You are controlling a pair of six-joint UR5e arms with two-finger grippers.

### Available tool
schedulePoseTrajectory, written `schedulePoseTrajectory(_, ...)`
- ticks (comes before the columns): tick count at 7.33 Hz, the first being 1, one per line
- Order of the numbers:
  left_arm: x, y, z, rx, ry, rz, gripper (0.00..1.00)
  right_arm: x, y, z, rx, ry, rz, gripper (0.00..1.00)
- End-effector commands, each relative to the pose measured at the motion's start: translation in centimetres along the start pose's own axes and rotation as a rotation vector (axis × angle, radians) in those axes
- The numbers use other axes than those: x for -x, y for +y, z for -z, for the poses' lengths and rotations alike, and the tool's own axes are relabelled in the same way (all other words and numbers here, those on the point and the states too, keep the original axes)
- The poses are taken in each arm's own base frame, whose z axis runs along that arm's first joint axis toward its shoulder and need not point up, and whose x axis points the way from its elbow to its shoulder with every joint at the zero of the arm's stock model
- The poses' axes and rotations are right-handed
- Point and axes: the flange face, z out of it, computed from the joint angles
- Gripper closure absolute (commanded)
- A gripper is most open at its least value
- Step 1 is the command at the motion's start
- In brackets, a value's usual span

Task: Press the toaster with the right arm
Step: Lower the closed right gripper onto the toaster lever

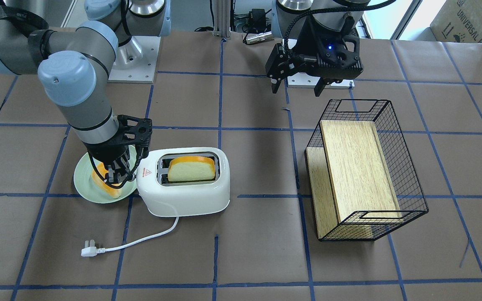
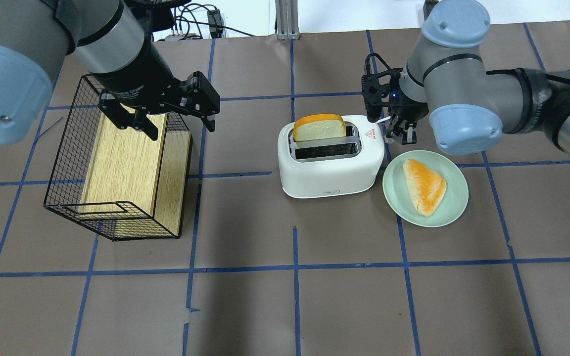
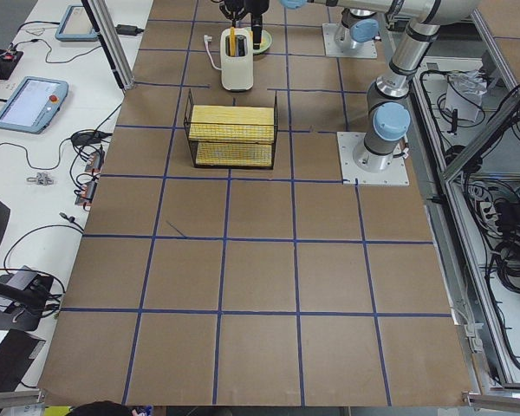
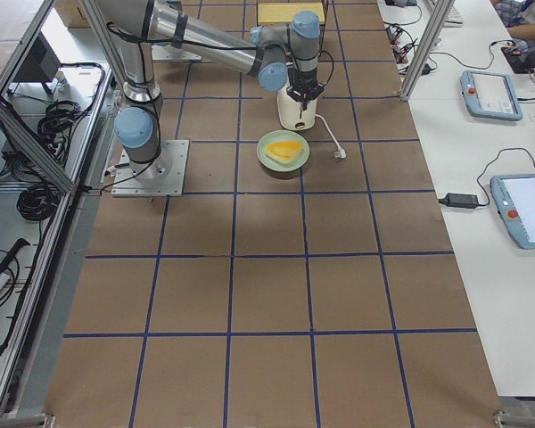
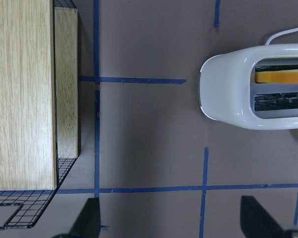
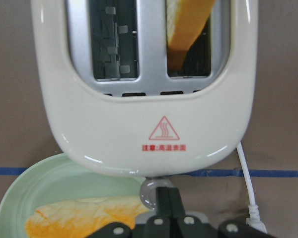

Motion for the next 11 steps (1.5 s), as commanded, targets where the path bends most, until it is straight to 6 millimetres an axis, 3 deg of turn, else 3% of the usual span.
schedulePoseTrajectory(1, 0.0, 0.0, 0.0, 0.000, 0.000, 0.000, 0.00, 0.0, 0.0, -0.2, 0.001, -0.003, 0.003, 0.98)
schedulePoseTrajectory(8, 0.0, 0.0, 0.0, 0.000, 0.000, 0.000, 0.00, 0.4, 0.2, -2.3, 0.008, -0.021, 0.019, 0.98)
schedulePoseTrajectory(10, 0.0, 0.0, 0.0, 0.000, 0.000, 0.000, 0.00, -0.2, 0.3, -4.3, 0.007, -0.015, 0.031, 0.98)
schedulePoseTrajectory(11, 0.0, 0.0, 0.0, 0.000, 0.000, 0.000, 0.00, -0.5, 0.3, -4.3, 0.011, 0.010, 0.031, 0.98)
